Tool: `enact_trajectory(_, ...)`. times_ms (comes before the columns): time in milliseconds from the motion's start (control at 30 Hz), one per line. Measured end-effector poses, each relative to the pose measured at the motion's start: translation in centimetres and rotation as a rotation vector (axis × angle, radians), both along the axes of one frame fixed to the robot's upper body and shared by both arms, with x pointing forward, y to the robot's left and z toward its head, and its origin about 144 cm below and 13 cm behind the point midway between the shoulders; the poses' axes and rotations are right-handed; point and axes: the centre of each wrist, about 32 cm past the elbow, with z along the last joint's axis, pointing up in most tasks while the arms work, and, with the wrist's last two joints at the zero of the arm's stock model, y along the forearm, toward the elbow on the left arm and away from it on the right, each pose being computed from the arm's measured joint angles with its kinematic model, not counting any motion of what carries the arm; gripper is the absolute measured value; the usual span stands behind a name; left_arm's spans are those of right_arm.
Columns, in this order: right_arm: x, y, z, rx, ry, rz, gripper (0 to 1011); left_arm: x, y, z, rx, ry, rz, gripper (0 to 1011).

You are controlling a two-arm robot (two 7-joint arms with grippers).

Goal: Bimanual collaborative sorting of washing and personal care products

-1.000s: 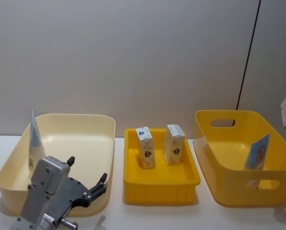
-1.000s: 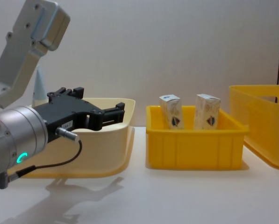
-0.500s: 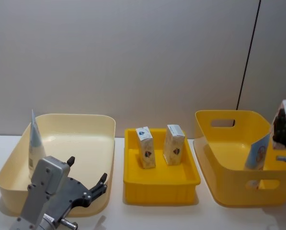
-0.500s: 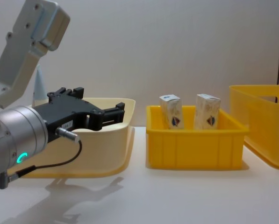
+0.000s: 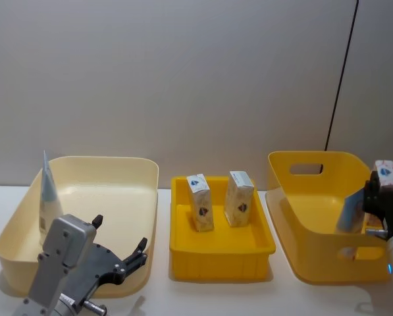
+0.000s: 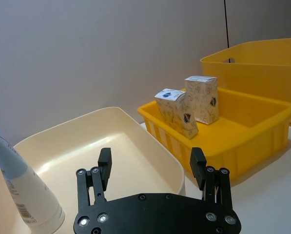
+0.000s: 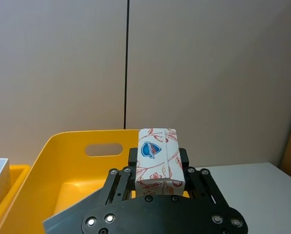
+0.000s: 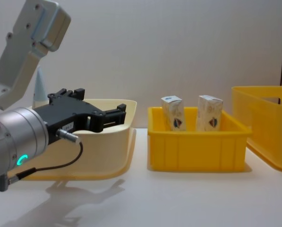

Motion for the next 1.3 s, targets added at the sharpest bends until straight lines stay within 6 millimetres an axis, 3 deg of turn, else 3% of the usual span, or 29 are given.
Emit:
enact_trajectory(267,0.25,0.3,-0.43,-0.001,0.021,-0.01,639,0.0,0.0,0.0,0.0,0.0,0.0,1003)
enact_trajectory(433,0.36,0.39,-0.61,-0.003,0.029,-0.016,821,0.0,0.0,0.0,0.0,0.0,0.0,1003)
enact_trajectory(700,0.42,0.5,-0.74,-0.002,0.035,-0.017,1001,0.0,0.0,0.0,0.0,0.0,0.0,1002)
enact_trajectory(1300,-0.33,0.15,-0.23,0.029,-0.123,0.032,1001,0.0,0.0,0.0,0.0,0.0,0.0,1003)
